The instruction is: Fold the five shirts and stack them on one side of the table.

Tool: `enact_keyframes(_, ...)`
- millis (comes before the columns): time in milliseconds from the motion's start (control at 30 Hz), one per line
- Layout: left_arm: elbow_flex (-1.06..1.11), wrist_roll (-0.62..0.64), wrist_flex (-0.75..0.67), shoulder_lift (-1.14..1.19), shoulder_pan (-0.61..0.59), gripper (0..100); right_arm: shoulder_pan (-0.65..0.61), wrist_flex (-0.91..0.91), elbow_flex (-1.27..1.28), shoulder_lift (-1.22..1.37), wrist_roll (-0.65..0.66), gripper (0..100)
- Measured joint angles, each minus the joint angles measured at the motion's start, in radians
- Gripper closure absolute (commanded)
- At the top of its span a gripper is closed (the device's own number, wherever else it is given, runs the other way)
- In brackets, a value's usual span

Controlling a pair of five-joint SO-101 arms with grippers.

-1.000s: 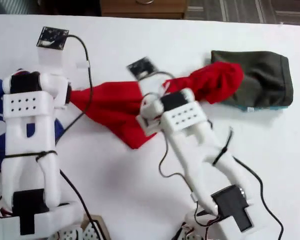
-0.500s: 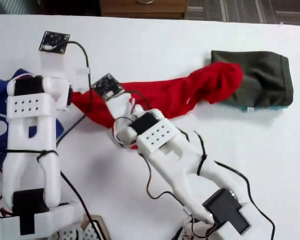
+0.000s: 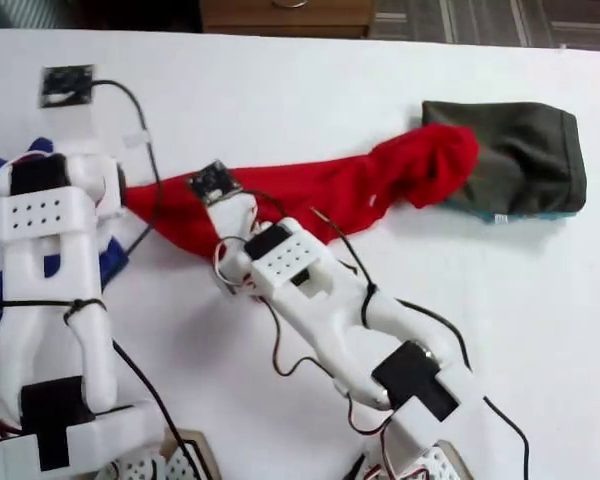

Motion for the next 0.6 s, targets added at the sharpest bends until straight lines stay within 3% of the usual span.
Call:
enact_keyframes(267, 0.0, 0.02, 0.0, 0.0, -0.002, 97, 0.002, 0.0, -0.081, 0.098, 0.0, 67.6)
enact_keyframes(467, 0.0, 0.02, 0.0, 0.0, -0.002, 97, 0.011, 0.0, -0.138, 0.161, 0.0, 99.6)
enact_keyframes(533, 0.0, 0.02, 0.0, 0.0, -0.002, 97, 0.029, 0.0, -0.144, 0.161, 0.0, 94.8)
enact_keyframes(600, 0.0, 0.02, 0.0, 0.0, -0.002, 97, 0.06, 0.003, -0.144, 0.161, 0.0, 97.8)
